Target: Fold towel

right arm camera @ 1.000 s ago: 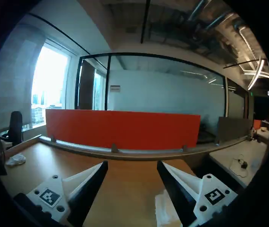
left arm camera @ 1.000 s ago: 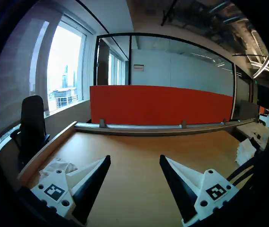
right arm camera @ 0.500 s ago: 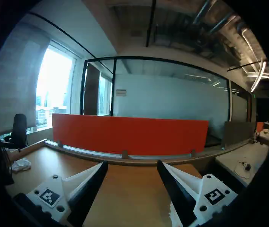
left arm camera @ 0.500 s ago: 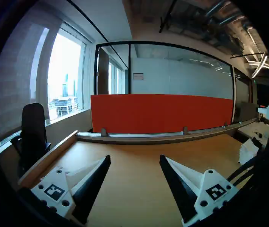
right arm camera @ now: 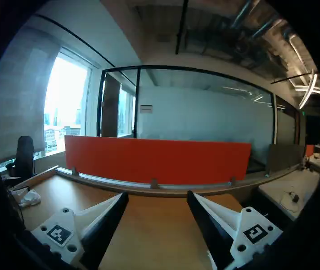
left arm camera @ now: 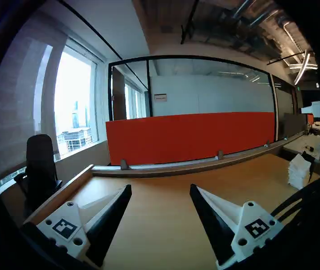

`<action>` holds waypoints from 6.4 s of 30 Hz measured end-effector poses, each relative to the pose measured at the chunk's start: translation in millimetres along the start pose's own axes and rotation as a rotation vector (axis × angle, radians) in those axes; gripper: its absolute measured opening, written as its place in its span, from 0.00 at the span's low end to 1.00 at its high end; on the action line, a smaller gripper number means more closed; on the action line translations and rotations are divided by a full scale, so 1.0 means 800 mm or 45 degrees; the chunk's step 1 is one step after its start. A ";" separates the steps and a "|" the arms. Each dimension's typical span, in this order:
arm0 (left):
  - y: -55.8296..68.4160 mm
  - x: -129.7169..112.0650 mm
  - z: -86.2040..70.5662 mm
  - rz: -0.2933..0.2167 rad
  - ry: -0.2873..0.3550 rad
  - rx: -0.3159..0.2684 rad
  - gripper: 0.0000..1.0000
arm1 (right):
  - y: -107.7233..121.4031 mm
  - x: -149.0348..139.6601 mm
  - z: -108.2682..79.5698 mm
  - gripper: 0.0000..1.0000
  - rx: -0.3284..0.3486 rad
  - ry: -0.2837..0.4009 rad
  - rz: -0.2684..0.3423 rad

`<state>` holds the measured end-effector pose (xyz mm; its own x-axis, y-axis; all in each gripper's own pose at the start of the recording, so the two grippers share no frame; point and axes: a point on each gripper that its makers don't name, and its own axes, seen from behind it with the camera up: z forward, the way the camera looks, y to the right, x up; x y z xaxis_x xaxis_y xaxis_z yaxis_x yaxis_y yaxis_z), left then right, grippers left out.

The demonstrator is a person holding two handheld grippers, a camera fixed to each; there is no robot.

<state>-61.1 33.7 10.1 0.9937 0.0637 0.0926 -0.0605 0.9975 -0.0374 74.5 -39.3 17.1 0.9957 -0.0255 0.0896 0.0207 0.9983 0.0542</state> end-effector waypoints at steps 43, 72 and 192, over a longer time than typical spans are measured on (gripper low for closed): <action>-0.018 -0.162 0.026 -0.093 0.108 0.031 0.96 | -0.054 -0.104 0.026 1.00 0.033 0.014 -0.026; -0.016 -0.172 0.026 -0.097 0.125 0.035 0.96 | -0.045 -0.115 0.025 1.00 0.024 0.011 -0.031; -0.015 -0.174 0.026 -0.094 0.126 0.035 0.96 | 0.045 -0.306 0.035 1.00 -0.064 0.129 0.052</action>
<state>-201.1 13.8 18.5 0.9999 -0.0116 -0.0045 0.0116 0.9999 -0.0069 -171.4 1.2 24.9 0.9998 0.0183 -0.0102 -0.0183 0.9998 0.0026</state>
